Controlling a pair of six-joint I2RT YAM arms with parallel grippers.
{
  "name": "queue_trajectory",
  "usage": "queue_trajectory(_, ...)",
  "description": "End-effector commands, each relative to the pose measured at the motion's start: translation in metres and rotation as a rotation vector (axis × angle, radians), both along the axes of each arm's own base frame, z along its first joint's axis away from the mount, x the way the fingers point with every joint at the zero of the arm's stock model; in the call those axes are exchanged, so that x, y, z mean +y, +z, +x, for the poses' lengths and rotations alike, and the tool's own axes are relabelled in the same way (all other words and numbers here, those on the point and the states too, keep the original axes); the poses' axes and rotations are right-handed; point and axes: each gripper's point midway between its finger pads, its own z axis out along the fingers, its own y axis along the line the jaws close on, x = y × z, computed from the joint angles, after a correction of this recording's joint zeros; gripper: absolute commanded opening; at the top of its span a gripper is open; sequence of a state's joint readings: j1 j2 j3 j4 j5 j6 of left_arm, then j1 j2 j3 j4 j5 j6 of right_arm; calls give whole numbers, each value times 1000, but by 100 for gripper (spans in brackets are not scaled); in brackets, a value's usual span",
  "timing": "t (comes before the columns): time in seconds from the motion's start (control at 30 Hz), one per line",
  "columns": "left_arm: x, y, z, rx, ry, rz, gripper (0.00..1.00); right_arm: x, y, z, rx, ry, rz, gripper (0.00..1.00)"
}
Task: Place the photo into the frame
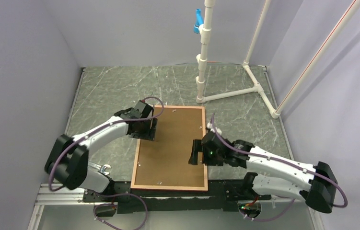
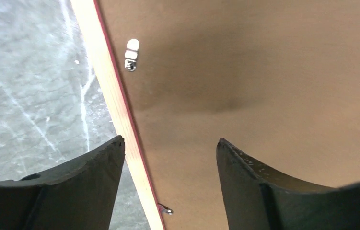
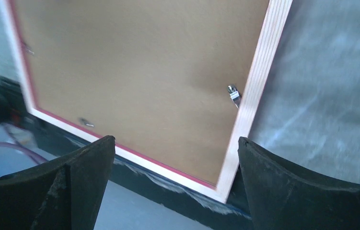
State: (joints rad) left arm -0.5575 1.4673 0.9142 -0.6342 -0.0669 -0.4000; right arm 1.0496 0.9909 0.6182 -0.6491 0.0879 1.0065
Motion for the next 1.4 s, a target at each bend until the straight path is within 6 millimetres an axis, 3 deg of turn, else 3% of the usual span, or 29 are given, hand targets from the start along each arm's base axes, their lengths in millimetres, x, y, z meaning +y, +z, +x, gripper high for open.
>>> queue_trajectory(0.0,4,45,8,-171,52,-62,78,18,65,45,-166,54,173,100)
queue_trajectory(0.23,14,57,-14,-185,80,-104,81,16,69,74,-194,153,57,99)
queue_trajectory(0.33,14,54,-27,-173,88,-142,81,23,86,104,-270,189,36,99)
queue_trajectory(0.47,14,55,-46,-172,95,-219,82,53,106,150,-365,312,48,99)
queue_trajectory(0.6,11,66,-60,-197,94,-313,83,100,107,183,-430,478,92,99)
queue_trajectory(0.73,8,75,-74,-211,88,-399,87,135,92,216,-485,615,79,99)
queue_trajectory(0.93,8,72,-94,-191,117,-482,93,166,72,280,-573,737,-71,99)
queue_trajectory(1.1,2,68,-103,-169,112,-543,99,177,33,321,-625,812,-211,99)
queue_trajectory(1.37,3,68,-106,-154,116,-534,100,182,-15,356,-605,882,-323,98)
